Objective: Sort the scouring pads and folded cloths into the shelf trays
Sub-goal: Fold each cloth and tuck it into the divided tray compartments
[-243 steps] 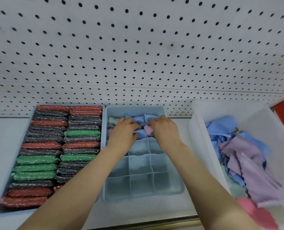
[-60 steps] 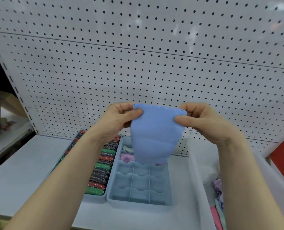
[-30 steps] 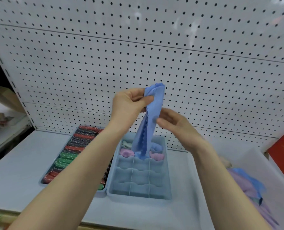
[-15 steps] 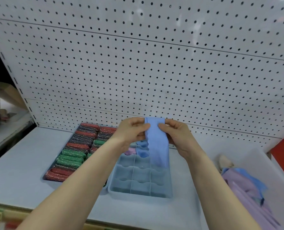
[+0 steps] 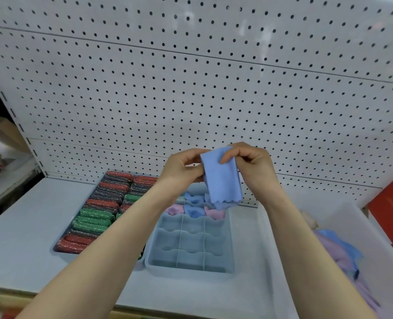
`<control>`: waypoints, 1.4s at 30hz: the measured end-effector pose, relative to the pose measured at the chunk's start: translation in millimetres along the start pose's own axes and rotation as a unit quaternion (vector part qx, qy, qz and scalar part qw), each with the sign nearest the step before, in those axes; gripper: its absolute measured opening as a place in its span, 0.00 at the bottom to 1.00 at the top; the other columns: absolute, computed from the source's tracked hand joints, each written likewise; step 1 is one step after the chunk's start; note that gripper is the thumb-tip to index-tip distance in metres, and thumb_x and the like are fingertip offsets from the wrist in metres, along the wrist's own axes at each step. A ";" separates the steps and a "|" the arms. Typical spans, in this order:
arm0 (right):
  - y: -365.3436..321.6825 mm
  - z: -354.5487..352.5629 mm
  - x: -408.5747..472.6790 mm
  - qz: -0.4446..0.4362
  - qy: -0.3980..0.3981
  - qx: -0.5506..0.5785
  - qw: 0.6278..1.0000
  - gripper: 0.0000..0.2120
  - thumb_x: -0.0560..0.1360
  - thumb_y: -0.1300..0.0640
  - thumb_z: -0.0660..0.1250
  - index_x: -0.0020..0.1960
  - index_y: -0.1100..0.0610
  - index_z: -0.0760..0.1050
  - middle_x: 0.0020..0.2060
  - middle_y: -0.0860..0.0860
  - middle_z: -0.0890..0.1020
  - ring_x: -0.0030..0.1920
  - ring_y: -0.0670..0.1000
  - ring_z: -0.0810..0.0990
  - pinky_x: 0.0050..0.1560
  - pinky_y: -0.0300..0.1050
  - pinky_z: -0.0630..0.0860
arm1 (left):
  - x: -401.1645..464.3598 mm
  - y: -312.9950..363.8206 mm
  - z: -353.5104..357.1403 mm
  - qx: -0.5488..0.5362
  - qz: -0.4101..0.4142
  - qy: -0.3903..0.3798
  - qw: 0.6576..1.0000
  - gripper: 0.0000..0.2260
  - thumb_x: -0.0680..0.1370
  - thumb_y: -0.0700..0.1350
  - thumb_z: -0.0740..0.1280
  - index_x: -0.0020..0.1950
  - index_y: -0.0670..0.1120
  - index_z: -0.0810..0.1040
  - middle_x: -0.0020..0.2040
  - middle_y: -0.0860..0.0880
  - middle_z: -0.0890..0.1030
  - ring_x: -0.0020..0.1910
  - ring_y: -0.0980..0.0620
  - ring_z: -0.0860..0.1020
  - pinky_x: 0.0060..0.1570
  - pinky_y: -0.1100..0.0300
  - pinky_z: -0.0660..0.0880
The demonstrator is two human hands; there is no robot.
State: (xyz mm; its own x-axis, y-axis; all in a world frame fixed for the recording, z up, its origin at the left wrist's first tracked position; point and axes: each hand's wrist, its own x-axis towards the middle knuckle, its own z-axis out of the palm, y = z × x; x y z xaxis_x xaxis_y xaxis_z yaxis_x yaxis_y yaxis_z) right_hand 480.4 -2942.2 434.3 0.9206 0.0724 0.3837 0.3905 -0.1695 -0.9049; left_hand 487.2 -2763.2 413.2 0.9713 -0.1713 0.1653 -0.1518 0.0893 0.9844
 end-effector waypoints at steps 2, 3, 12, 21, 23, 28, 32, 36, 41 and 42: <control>0.2 0.5 -2.5 -0.015 -0.018 0.015 1.000 0.20 0.78 0.73 0.60 0.46 0.53 0.84 0.49 0.46 0.83 0.51 0.47 0.81 0.50 0.39 0.78 | -0.1 0.7 0.2 -0.004 0.004 0.023 1.000 0.14 0.77 0.33 0.66 0.49 0.52 0.84 0.45 0.52 0.85 0.41 0.53 0.83 0.40 0.62 0.80; 1.1 0.7 -4.0 -0.014 -0.022 0.028 0.999 0.18 0.78 0.72 0.61 0.49 0.53 0.84 0.51 0.47 0.83 0.52 0.48 0.81 0.50 0.40 0.78 | -0.3 1.6 -0.9 -0.005 0.006 0.034 0.999 0.15 0.77 0.32 0.66 0.48 0.52 0.84 0.45 0.53 0.85 0.41 0.54 0.83 0.39 0.63 0.79; 3.5 4.4 -1.4 0.000 0.015 0.053 0.998 0.20 0.76 0.75 0.59 0.41 0.56 0.84 0.49 0.49 0.84 0.50 0.47 0.81 0.48 0.37 0.75 | 0.1 2.7 -9.6 -0.045 -0.109 -0.050 0.992 0.13 0.77 0.53 0.68 0.57 0.47 0.82 0.51 0.46 0.85 0.50 0.46 0.84 0.46 0.56 0.81; 9.4 12.8 -12.9 0.082 -0.072 0.016 0.994 0.20 0.77 0.61 0.67 0.61 0.39 0.74 0.47 0.53 0.84 0.45 0.53 0.86 0.40 0.45 0.82 | -4.5 1.4 -11.2 -0.006 -0.059 0.091 0.994 0.08 0.77 0.43 0.71 0.53 0.41 0.79 0.49 0.43 0.81 0.45 0.45 0.84 0.37 0.59 0.81; 9.6 17.5 -13.0 0.073 -0.052 0.020 0.996 0.15 0.79 0.65 0.64 0.55 0.46 0.77 0.42 0.52 0.84 0.41 0.53 0.85 0.39 0.45 0.79 | -8.5 3.4 -11.5 -0.007 -0.087 0.046 0.995 0.13 0.76 0.44 0.72 0.58 0.42 0.76 0.51 0.43 0.82 0.42 0.47 0.85 0.35 0.60 0.80; 7.6 12.9 -16.5 0.079 -0.151 0.063 0.983 0.21 0.77 0.75 0.56 0.54 0.54 0.80 0.52 0.52 0.84 0.53 0.53 0.83 0.52 0.44 0.80 | -10.4 1.8 -17.7 -0.005 -0.106 0.070 0.992 0.17 0.75 0.40 0.73 0.62 0.43 0.75 0.49 0.45 0.85 0.42 0.48 0.84 0.39 0.55 0.81; 7.6 13.2 -21.5 0.047 -0.182 0.030 0.982 0.15 0.73 0.71 0.70 0.53 0.54 0.81 0.50 0.49 0.85 0.53 0.49 0.84 0.53 0.40 0.79 | -11.2 1.3 -23.7 -0.057 -0.125 0.068 0.988 0.11 0.75 0.39 0.72 0.56 0.43 0.76 0.38 0.49 0.86 0.34 0.53 0.84 0.33 0.63 0.79; 13.5 22.4 -20.9 0.086 -0.063 0.036 0.994 0.03 0.74 0.59 0.73 0.46 0.53 0.85 0.46 0.50 0.87 0.45 0.46 0.84 0.55 0.47 0.80 | -16.6 -3.8 -24.5 -0.016 -0.109 0.050 0.993 0.10 0.78 0.40 0.70 0.57 0.46 0.75 0.39 0.48 0.86 0.33 0.52 0.83 0.30 0.63 0.77; 20.0 30.4 -24.3 0.160 -0.026 0.090 0.983 0.06 0.73 0.61 0.74 0.48 0.53 0.80 0.42 0.50 0.85 0.40 0.47 0.82 0.50 0.47 0.80 | -27.1 -10.4 -27.5 -0.002 -0.063 -0.018 0.998 0.15 0.78 0.35 0.67 0.62 0.48 0.75 0.43 0.47 0.86 0.35 0.51 0.82 0.32 0.63 0.76; 20.7 31.1 -24.8 0.169 -0.024 0.115 0.979 0.10 0.73 0.63 0.73 0.50 0.53 0.77 0.41 0.49 0.84 0.40 0.48 0.81 0.47 0.44 0.80 | -28.3 -12.2 -28.3 -0.003 -0.058 -0.026 0.998 0.14 0.79 0.35 0.66 0.62 0.47 0.75 0.43 0.47 0.86 0.35 0.51 0.82 0.33 0.62 0.76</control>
State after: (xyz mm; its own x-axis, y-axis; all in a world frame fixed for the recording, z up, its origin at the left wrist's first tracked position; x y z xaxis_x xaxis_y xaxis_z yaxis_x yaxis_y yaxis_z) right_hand 465.7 -2917.0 400.3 0.9941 0.0964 0.0505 0.0475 0.0333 -0.9983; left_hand 466.7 -2731.7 394.9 0.9715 -0.2310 0.0528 -0.0372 0.0715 0.9967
